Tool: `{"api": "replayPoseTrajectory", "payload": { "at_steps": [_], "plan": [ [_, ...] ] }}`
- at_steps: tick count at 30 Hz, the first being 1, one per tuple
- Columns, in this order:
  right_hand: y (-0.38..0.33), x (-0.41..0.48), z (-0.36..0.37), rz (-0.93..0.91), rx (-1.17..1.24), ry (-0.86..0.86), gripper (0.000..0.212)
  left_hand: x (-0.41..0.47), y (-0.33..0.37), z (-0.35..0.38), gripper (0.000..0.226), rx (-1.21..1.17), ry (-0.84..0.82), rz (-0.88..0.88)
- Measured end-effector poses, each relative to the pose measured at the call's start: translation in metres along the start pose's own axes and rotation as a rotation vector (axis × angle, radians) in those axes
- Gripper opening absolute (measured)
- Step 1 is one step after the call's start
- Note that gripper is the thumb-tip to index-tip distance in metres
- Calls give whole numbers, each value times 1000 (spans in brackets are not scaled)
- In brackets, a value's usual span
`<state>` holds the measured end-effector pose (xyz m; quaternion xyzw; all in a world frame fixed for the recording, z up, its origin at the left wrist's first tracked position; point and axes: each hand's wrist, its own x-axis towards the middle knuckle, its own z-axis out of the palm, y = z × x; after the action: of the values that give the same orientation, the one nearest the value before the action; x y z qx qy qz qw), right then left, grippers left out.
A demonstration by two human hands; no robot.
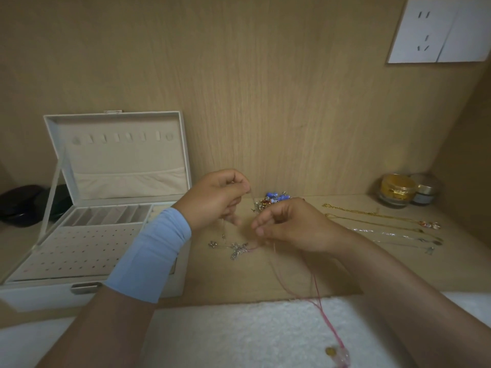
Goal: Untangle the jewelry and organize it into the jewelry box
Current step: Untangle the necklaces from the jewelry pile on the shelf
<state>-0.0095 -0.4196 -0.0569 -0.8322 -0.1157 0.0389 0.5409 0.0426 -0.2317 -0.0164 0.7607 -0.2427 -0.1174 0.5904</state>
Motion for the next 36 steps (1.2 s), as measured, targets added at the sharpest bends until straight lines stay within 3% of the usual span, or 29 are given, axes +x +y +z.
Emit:
{"api": "replayPoseTrajectory", "payload": {
  "at_steps": [7,10,13,18,19,21,24,27,30,33,36],
  "plan": [
    [0,-2,-8,179,83,73,19,0,-6,-5,18,22,36,-148],
    [0,-3,-12,192,-85,116,7,0,-4,-3,19,-44,54,-154],
    [-1,-3,-14,103,-256,152,9,-1,-1,1,21,-238,37,-206],
    [-10,-8,-19,137,-350,-216,2,0,-6,0,18,-185,-11,-184],
    [-10,-9,-20,162,-386,-237,4,0,-6,-1,19,-155,-27,-166],
    [-10,-6,-21,164,-425,-103,10,0,-5,-3,20,-106,-77,-128],
    [-10,2,-15,57,-234,156,27,-2,0,-1,18,-70,-163,-98],
    [-7,6,-5,-5,-43,206,40,-4,4,3,18,-35,-182,-62],
    [-6,4,0,-3,-22,276,48,-5,7,3,18,-28,-175,-57],
    [-10,0,-1,-38,-45,202,43,-6,9,3,18,-21,-205,-56],
    [-14,-7,-5,-17,136,72,29,-6,11,8,20,4,-234,-57]
  ]
}}
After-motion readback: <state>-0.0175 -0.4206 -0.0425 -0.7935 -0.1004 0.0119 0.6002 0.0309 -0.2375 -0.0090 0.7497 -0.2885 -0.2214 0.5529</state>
